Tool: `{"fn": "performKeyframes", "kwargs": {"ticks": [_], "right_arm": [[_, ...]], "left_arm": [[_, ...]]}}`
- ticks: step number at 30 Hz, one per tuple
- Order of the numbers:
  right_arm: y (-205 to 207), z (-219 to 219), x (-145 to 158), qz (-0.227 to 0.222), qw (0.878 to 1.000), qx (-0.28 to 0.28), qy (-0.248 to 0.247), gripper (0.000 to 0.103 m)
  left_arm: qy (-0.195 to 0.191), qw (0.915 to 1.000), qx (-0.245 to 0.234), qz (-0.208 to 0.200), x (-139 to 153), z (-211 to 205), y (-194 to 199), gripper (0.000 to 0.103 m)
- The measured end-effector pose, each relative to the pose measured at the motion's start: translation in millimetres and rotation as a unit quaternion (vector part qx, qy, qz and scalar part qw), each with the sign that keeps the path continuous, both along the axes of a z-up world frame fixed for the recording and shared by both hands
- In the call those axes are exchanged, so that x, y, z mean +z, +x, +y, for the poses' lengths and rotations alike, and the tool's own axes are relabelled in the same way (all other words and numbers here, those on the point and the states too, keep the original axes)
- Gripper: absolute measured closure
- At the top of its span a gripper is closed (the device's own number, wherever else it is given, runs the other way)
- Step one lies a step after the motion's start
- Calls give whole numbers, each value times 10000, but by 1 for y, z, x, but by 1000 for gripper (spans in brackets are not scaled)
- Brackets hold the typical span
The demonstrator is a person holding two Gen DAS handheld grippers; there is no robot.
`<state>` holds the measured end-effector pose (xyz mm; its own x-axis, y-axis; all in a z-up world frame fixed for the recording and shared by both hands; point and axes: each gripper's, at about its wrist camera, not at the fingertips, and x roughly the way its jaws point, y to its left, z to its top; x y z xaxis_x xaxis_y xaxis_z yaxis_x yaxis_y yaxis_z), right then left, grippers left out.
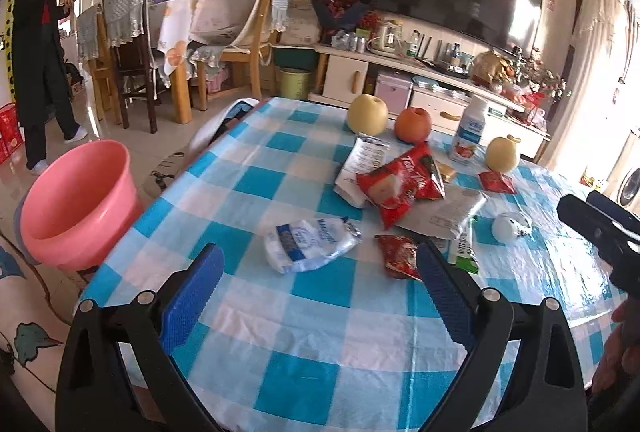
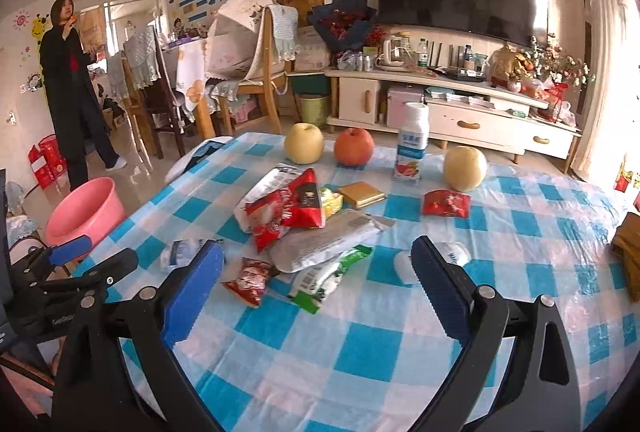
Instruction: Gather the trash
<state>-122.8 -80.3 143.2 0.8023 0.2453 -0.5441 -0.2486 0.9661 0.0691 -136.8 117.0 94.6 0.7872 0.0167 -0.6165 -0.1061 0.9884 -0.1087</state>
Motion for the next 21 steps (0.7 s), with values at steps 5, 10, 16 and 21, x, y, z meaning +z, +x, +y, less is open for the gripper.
{"fn": "performKeyframes", "kwargs": {"ticks": [5, 10, 16, 21], "right_arm": [[5, -17, -1, 39, 9999, -112, 103, 7], [9, -29, -2, 69, 9997, -191, 163, 7], [12, -41, 0, -48, 9995, -321, 0, 7], [18, -54, -3, 45, 9991, -411, 104, 7]], "left_arm": [[-46, 9999, -144, 33, -3, -9, 1, 7], [-77, 9996, -266, 52, -7, -18, 4, 7], [-71, 9991, -406, 83, -11, -28, 6, 7], [-61, 9986, -505, 154, -17, -34, 11, 7]]}}
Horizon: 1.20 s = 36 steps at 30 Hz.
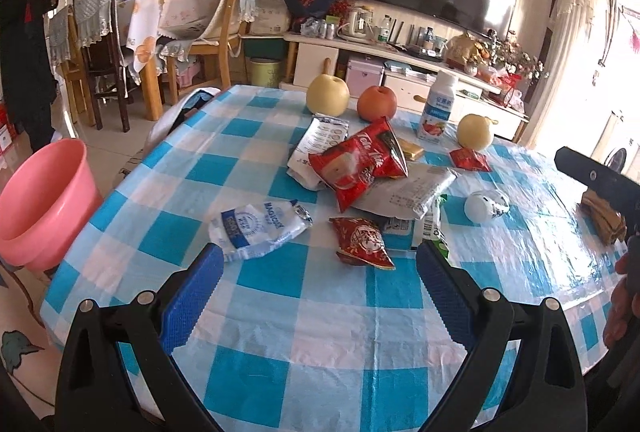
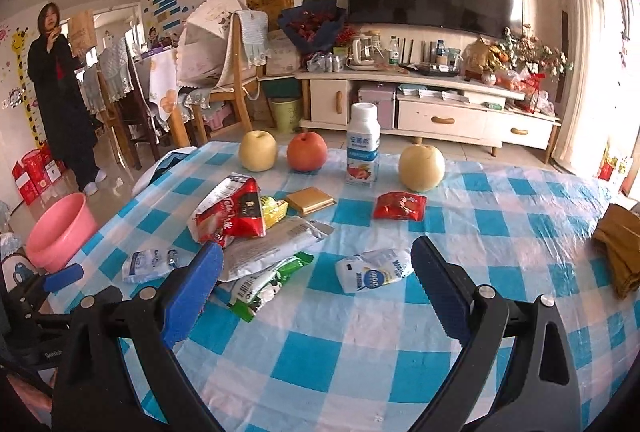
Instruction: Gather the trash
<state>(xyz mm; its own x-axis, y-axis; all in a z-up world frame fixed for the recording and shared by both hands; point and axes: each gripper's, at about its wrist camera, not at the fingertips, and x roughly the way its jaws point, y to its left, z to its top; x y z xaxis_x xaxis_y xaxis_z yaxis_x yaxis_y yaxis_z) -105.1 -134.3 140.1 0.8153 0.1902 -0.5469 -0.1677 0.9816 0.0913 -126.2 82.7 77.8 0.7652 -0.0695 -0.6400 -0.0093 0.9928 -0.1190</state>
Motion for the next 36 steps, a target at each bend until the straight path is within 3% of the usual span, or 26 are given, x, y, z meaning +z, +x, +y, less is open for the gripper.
{"fn": "performKeyframes", "kwargs": {"ticks": [14, 36], "right_arm": [[9, -14, -5, 137, 9997, -96, 167, 7], [21, -33, -20, 455, 9980, -352, 261, 7]], "left_arm": [[14, 9998, -164, 143, -11, -9, 7, 7], [-217, 9993, -277, 89, -6, -1, 12, 7]]}}
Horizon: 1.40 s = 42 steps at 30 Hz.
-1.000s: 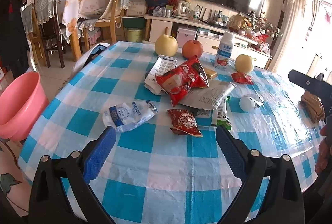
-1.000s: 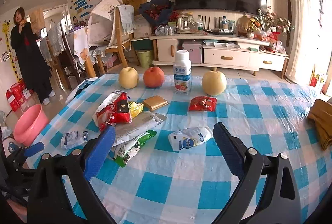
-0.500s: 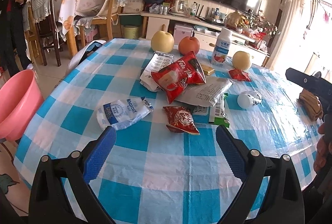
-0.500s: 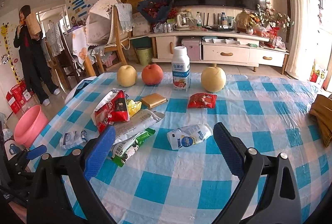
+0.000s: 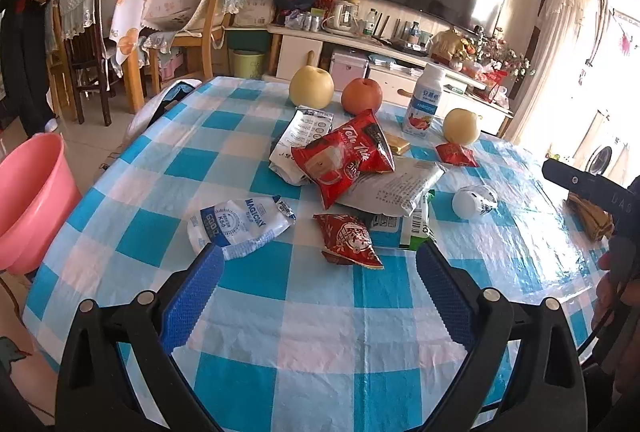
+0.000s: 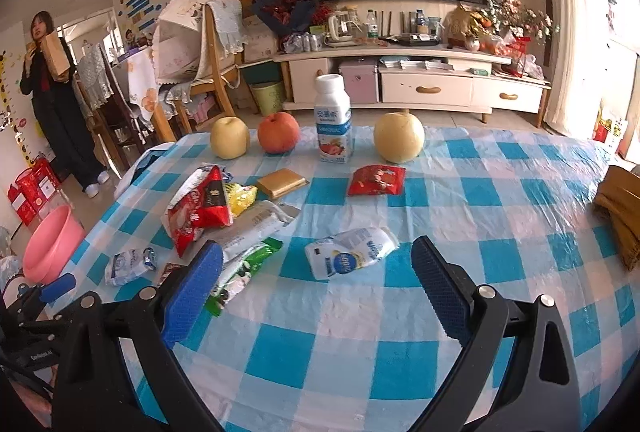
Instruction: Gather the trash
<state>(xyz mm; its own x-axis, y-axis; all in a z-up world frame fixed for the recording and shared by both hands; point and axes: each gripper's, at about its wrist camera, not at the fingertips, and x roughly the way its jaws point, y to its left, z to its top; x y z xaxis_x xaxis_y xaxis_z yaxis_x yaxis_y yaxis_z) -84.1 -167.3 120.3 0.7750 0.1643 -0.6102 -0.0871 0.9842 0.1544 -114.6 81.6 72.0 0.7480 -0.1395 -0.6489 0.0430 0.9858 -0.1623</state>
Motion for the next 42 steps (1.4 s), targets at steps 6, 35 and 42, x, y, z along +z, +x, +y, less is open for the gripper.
{"fn": "performKeyframes", "kwargs": {"ticks": [6, 35, 42], "right_arm": [[9, -15, -8, 231, 9996, -140, 111, 7], [69, -25, -76, 1546, 9875, 71, 279, 7], [80, -19, -87, 1664, 9842, 136, 586, 7]], "left_arm": [[68, 9999, -125, 93, -3, 0, 13, 7], [844, 9883, -503, 1167, -57, 14, 81, 7], [193, 9875, -1074, 1137, -50, 4, 77, 7]]}}
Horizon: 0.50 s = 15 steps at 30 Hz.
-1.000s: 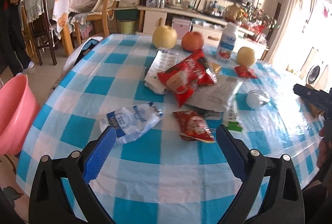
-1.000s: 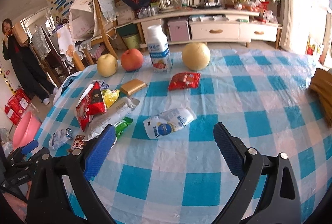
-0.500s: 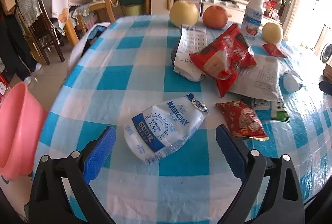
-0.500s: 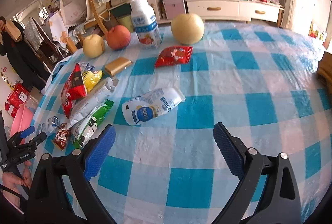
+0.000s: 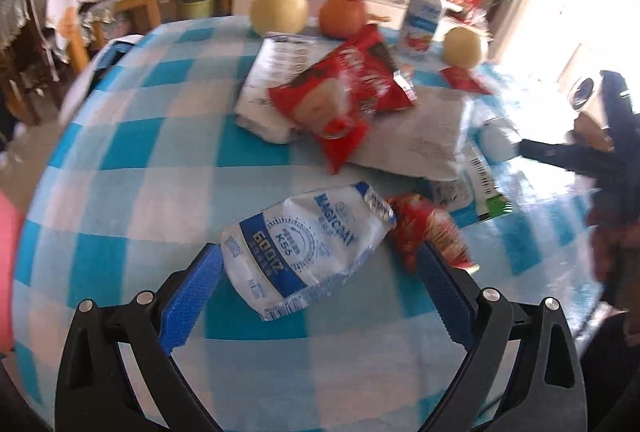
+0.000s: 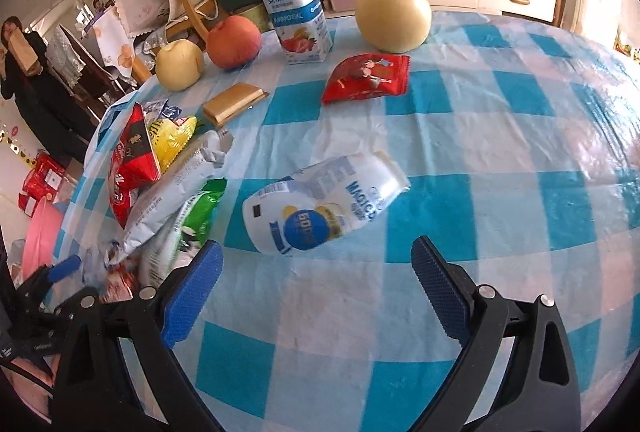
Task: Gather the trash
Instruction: 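Move the left tool onto the white MAGICDAY milk bag while the right tool approaches the white yogurt bottle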
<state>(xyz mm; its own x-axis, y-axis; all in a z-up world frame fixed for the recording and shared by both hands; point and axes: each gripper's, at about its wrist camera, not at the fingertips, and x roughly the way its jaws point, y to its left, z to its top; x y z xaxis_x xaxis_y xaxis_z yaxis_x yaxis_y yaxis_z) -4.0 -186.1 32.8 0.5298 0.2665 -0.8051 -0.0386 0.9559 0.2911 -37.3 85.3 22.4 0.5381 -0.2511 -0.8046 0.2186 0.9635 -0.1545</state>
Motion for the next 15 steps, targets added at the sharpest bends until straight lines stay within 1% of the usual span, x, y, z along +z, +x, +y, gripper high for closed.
{"fn": "performKeyframes", "kwargs": {"ticks": [2, 4, 5, 6, 9, 10, 11, 15], "right_arm": [[2, 0, -1, -22, 10000, -61, 43, 7], [4, 1, -1, -89, 9999, -83, 29, 7], [4, 2, -1, -120, 9999, -88, 13, 7], [6, 3, -1, -141, 9999, -92, -2, 7], [11, 6, -4, -127, 9999, -104, -36, 7], [13, 7, -5, -128, 9999, -95, -47, 7], [15, 8, -6, -137, 9998, -82, -70, 7], [19, 10, -6, -150, 9998, -76, -140, 7]], "left_arm": [[130, 9998, 38, -126, 4, 0, -1, 7], [497, 9985, 56, -232, 5, -2, -3, 7], [747, 9969, -6, -261, 4, -4, -4, 7], [884, 9957, -77, -276, 4, -5, -4, 7], [1175, 9921, -325, -279, 2, -9, -7, 7], [1212, 9917, -346, -252, 1, -9, -7, 7], [1148, 9926, -383, -130, -2, -10, -5, 7], [680, 9958, -567, 251, -9, -15, -6, 7]]}}
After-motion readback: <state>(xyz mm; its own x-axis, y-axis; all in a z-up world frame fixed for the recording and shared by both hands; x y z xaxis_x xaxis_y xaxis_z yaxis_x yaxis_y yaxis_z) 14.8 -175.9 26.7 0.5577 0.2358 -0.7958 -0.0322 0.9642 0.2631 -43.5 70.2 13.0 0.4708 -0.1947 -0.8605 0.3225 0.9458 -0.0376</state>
